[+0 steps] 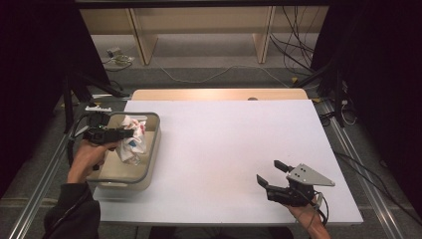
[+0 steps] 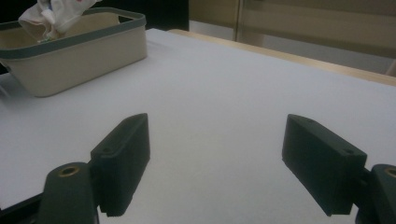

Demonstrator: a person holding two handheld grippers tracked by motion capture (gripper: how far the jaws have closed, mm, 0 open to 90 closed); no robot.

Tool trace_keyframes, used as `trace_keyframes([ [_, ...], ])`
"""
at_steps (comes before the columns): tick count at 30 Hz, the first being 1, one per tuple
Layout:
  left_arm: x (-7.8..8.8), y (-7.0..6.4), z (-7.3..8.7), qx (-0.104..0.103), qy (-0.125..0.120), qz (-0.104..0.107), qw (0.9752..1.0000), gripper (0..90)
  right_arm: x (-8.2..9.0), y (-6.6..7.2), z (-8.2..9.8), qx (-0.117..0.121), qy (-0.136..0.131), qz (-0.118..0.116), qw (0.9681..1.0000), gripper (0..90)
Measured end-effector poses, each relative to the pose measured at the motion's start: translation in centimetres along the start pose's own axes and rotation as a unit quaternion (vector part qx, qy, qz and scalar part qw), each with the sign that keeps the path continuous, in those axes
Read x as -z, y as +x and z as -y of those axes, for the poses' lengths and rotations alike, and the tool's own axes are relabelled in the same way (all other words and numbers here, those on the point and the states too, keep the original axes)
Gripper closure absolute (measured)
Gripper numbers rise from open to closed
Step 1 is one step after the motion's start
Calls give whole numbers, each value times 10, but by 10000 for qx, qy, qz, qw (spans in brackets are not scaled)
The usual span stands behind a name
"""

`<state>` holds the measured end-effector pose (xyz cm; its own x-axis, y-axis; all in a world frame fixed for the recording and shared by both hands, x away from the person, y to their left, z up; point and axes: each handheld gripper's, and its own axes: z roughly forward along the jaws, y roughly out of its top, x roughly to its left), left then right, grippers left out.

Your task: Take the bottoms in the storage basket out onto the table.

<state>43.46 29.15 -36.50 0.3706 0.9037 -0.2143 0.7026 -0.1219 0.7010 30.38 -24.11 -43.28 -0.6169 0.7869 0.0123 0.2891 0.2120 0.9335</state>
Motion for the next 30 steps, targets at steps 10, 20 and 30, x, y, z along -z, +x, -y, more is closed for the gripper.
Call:
trace_keyframes([
  [10,6,-1,-2,67,-251,80,9996,676,0,0,0,6,-11,4,10000,241],
  [20,14,-3,-5,168,-553,256,9980,676,0,0,0,4,-13,7,10000,241],
  [30,19,-6,-7,181,-664,407,9968,676,0,0,0,3,-16,16,10000,241],
])
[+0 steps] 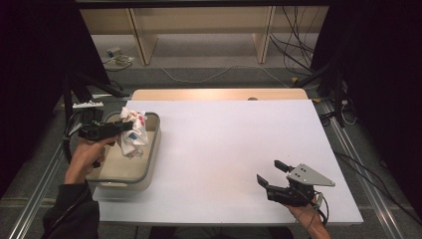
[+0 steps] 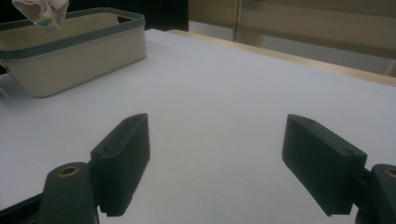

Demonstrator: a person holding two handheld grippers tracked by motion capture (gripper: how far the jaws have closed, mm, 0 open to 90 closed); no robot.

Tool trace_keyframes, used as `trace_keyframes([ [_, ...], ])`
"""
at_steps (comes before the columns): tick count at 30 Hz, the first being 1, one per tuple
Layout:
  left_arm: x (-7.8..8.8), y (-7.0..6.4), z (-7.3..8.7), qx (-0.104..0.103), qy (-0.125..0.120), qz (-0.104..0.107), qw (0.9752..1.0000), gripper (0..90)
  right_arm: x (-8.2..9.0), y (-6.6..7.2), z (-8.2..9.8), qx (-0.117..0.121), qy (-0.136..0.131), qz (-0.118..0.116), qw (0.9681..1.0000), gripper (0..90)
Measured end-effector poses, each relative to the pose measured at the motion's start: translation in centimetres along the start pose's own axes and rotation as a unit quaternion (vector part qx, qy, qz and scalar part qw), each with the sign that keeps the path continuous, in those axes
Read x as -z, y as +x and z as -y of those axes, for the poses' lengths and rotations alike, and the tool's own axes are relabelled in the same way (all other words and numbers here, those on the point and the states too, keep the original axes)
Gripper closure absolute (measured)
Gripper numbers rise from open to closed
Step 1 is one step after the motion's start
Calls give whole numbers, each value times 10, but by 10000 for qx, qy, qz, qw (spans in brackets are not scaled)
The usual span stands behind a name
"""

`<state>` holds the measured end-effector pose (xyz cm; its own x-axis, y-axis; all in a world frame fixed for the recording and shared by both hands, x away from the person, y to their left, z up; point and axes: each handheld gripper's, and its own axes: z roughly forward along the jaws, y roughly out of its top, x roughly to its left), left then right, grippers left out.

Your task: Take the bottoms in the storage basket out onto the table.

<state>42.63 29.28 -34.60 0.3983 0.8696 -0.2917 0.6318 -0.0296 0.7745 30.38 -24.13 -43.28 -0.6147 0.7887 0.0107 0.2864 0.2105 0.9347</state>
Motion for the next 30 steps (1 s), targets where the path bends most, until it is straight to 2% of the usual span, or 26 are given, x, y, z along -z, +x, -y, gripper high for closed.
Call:
trace_keyframes([
  [10,2,-4,-2,6,-132,121,9998,676,0,0,0,2,5,-2,10000,241],
  [22,5,-13,-5,20,-311,389,9988,676,0,0,0,0,-6,3,10000,241],
  [30,2,-23,-6,-25,-368,576,9977,676,0,0,0,6,-3,-2,10000,241],
])
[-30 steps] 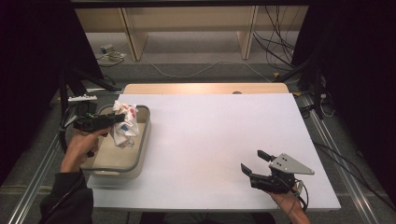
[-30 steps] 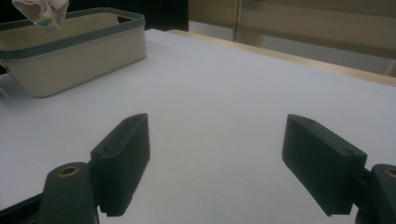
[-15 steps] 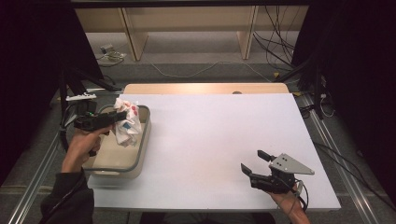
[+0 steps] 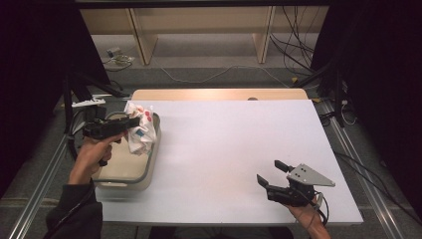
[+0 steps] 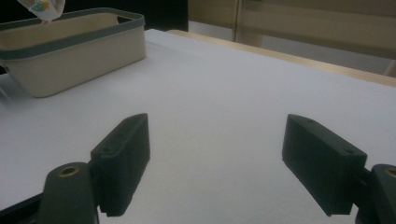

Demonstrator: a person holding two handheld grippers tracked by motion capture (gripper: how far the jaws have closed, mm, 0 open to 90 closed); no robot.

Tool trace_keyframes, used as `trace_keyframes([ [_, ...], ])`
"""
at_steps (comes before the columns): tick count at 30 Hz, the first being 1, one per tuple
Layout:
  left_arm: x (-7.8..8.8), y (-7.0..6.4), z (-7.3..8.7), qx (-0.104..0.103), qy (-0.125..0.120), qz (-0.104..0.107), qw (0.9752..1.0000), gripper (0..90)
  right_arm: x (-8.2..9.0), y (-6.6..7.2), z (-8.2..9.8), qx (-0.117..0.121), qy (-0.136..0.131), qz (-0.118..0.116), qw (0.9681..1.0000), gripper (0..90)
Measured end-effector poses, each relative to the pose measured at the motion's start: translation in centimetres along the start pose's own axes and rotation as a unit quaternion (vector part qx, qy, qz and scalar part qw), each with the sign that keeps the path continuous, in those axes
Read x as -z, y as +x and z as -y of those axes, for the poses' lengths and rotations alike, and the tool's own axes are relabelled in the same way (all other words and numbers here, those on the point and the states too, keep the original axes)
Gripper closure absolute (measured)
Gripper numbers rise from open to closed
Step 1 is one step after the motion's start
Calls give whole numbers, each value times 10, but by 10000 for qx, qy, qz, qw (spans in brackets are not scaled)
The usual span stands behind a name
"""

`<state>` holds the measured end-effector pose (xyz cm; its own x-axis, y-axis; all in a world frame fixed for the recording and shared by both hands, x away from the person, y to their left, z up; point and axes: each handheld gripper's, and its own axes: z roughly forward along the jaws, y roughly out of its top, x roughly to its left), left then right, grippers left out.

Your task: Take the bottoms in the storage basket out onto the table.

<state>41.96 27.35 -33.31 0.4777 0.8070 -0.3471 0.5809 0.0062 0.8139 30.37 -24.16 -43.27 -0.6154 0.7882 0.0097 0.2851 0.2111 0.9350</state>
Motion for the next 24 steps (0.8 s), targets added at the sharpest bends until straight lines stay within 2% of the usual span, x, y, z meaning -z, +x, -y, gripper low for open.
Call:
trace_keyframes([
  [9,-2,-9,-1,-17,-87,175,9998,675,0,0,0,4,1,5,10000,241],
  [24,-12,-21,0,-99,-171,257,9995,675,0,0,0,3,5,2,10000,241],
])
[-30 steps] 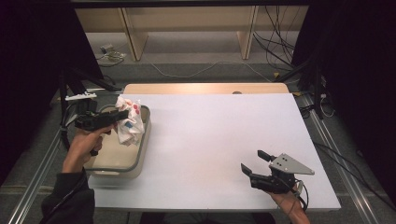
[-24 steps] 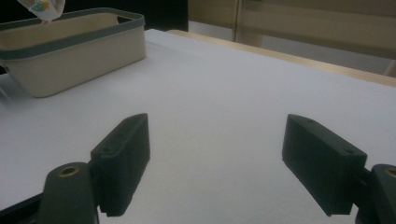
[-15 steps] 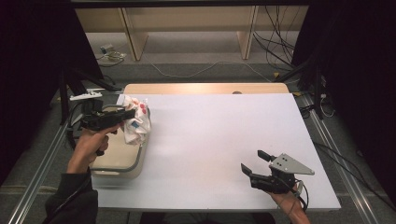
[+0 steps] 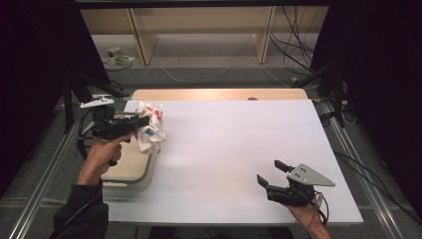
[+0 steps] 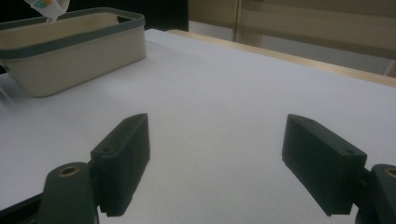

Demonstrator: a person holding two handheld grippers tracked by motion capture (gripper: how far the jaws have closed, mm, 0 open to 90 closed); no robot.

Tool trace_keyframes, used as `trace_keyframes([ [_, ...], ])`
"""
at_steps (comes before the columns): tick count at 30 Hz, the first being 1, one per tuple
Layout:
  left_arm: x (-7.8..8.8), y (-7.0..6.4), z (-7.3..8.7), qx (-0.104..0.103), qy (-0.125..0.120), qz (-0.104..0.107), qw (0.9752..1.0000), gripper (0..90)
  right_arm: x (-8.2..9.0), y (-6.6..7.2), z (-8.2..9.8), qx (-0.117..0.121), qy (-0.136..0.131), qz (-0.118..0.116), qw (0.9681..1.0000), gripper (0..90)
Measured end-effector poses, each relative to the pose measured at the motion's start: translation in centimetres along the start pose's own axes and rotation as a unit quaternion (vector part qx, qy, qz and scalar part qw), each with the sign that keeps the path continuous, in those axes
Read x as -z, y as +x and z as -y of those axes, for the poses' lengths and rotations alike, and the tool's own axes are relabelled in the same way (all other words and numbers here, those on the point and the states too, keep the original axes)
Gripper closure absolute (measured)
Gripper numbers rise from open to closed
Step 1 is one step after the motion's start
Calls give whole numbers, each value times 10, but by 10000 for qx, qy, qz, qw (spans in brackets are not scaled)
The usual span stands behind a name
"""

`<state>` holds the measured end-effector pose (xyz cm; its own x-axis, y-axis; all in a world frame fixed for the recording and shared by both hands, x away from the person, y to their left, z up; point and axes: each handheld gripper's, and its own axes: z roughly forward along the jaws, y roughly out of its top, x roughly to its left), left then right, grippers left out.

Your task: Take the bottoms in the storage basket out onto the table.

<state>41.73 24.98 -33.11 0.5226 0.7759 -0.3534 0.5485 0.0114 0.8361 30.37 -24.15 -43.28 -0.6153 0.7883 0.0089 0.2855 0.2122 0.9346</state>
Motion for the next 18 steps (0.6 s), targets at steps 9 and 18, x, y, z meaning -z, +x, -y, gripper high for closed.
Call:
trace_keyframes([
  [9,-5,-6,1,-73,-15,47,10000,675,0,0,0,6,1,3,10000,241],
  [18,-11,-15,2,-139,-26,75,9999,675,0,0,0,10,6,4,10000,241],
])
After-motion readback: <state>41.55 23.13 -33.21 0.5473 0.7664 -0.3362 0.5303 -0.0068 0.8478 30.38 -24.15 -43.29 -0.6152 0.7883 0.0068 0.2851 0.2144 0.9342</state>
